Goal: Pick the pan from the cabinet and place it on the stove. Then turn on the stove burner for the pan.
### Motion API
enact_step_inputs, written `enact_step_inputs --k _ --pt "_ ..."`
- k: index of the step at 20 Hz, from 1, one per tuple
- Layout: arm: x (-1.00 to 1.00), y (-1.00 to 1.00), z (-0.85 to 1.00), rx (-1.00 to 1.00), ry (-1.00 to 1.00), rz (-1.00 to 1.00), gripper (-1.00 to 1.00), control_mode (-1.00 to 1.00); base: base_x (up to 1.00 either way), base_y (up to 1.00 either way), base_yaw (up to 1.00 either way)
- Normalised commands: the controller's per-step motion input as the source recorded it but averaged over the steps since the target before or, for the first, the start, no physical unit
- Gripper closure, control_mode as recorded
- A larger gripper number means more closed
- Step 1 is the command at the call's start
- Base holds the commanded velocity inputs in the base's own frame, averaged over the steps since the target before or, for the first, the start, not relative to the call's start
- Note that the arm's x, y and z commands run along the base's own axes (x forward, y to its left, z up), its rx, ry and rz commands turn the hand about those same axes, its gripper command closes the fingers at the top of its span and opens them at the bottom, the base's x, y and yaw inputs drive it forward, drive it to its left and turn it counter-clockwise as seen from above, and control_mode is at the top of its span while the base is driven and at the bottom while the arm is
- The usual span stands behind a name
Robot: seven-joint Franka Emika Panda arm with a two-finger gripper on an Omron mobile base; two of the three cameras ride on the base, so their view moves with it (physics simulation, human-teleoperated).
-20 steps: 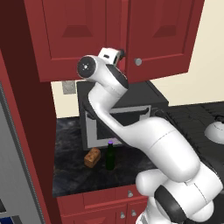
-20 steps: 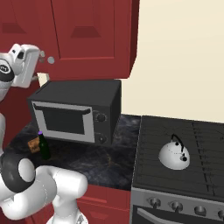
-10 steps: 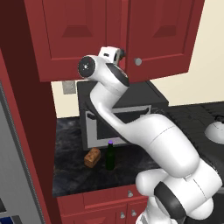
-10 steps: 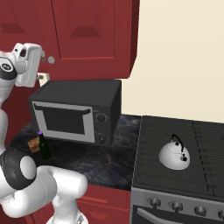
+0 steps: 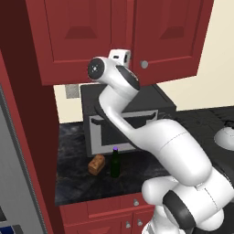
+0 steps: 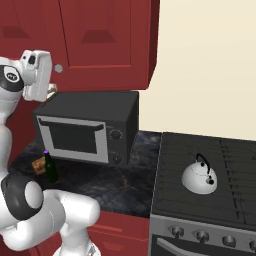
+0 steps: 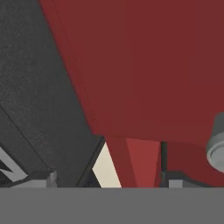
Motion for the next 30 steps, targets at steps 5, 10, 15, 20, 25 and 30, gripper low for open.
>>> enact_step_inputs --k 5,10,15,20,25,30 --pt "-0.08 -0.48 -0.04 -0.02 0.04 -0.04 -1.00 -1.00 0.00 0.00 0.00" --pt "-0.58 -0.50 0.00 -0.04 0.00 -0.08 -1.00 -1.00 0.00 0.00 0.00" --pt "-0.77 -0.51 0.00 -0.02 0.00 -0.14 -1.00 -1.00 0.00 0.00 0.00" --pt "-0.77 -0.62 0.00 0.00 0.00 -0.15 -1.00 -1.00 0.00 0.00 0.00" --pt "-0.82 -0.68 0.00 0.00 0.00 -0.15 -1.00 -1.00 0.00 0.00 0.00" --pt "-0.74 -0.72 -0.02 0.00 0.00 -0.13 -1.00 -1.00 0.00 0.00 0.00"
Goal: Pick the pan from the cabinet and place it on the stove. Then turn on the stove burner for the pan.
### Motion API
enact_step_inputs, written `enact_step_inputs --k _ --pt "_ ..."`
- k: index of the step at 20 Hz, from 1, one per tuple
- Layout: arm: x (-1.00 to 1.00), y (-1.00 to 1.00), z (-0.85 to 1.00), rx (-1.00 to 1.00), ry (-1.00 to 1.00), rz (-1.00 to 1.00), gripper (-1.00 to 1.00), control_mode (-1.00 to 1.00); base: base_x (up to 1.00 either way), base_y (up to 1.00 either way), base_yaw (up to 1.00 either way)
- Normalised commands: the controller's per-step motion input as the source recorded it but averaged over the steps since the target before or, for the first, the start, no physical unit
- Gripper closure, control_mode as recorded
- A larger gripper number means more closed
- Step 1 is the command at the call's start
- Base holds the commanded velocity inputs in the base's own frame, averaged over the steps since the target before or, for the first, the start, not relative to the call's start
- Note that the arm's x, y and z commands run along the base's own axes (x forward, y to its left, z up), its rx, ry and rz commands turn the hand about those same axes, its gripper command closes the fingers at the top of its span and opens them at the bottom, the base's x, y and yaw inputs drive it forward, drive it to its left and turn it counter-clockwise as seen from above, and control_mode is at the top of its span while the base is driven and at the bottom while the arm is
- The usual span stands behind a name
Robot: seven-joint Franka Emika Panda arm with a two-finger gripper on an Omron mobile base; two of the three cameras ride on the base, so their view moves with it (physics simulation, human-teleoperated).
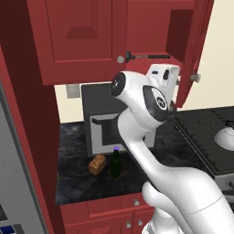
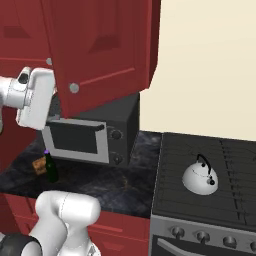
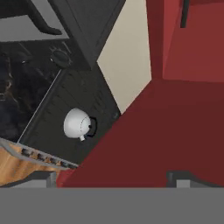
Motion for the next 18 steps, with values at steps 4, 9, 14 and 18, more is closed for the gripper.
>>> enact_step_inputs --k 4,9,14,18 --pt "-0.66 -0.80 -0.06 0.00 0.01 -0.11 -1.00 -1.00 0.00 0.00 0.00" --pt "-0.56 -0.79 -0.08 0.00 0.04 -0.11 -1.00 -1.00 0.00 0.00 0.00" --pt "-0.38 -0.74 -0.09 0.00 0.02 -0.07 -1.00 -1.00 0.00 0.00 0.00" --pt "-0.16 -0.56 -0.07 0.00 0.00 -0.05 -1.00 -1.00 0.00 0.00 0.00"
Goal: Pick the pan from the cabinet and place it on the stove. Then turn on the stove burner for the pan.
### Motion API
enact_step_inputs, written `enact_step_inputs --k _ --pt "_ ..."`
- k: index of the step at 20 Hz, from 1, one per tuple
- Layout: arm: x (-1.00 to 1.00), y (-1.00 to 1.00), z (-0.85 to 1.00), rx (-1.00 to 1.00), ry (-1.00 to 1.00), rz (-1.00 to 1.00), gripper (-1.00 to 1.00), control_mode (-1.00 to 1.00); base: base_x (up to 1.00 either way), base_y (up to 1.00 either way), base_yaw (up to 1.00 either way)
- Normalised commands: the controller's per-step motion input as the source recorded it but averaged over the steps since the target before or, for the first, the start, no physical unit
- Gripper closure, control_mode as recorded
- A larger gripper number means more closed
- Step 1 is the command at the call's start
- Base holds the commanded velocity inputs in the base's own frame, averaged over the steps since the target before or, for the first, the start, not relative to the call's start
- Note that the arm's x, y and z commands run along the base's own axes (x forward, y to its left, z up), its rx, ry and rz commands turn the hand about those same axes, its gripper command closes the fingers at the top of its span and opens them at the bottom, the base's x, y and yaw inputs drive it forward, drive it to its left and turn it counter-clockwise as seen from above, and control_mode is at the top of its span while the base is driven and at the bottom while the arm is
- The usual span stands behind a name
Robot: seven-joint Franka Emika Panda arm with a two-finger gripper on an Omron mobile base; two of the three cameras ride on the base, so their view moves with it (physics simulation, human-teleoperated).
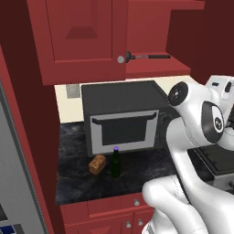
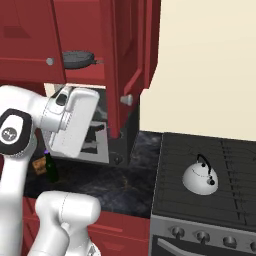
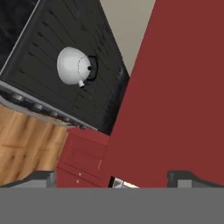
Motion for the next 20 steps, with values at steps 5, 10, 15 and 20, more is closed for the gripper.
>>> enact_step_inputs --k 5,10,15,20 --pt "-0.02 -0.39 0.00 0.00 0.00 -0.01 -1.00 -1.00 0.00 0.00 0.00" --pt "-0.02 -0.20 0.00 0.00 0.00 0.00 -1.00 -1.00 0.00 0.00 0.00" --pt "-0.24 0.20 0.00 0.00 -0.12 0.00 -1.00 -1.00 0.00 0.00 0.00" --pt "-0.24 0.62 0.00 0.00 -0.20 0.00 -1.00 -1.00 0.00 0.00 0.00"
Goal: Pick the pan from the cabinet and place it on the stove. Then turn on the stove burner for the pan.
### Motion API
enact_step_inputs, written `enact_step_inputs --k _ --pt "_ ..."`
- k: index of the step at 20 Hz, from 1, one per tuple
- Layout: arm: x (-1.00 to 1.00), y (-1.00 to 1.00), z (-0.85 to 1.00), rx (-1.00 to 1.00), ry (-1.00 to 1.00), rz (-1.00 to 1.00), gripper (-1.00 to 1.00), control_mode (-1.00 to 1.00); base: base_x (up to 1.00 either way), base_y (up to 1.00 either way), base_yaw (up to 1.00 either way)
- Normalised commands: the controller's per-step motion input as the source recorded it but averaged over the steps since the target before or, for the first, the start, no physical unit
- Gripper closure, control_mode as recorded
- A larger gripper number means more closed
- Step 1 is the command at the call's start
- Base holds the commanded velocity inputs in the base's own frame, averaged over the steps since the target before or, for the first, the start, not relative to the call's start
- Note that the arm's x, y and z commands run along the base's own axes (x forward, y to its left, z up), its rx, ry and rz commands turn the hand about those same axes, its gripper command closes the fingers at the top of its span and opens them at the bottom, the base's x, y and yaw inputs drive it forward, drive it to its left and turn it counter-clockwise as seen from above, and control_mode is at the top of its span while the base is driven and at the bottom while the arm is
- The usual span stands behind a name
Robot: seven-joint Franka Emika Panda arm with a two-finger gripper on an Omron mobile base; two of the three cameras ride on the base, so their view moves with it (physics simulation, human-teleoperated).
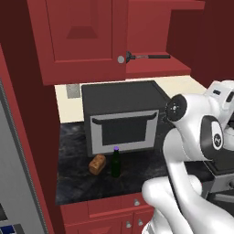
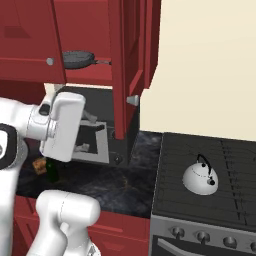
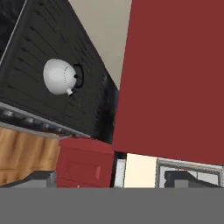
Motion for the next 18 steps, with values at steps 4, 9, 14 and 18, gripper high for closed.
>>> enact_step_inputs --k 4,9,14,18 --pt "-0.16 0.76 0.00 0.01 -0.27 0.00 -1.00 -1.00 0.00 0.00 0.00" --pt "-0.09 0.68 0.07 0.05 -0.31 0.00 -1.00 -1.00 0.00 0.00 0.00" --pt "-0.02 0.46 0.17 0.12 -0.26 0.05 -1.00 -1.00 0.00 0.00 0.00" --pt "0.00 0.42 0.14 0.15 -0.28 0.06 -1.00 -1.00 0.00 0.00 0.00"
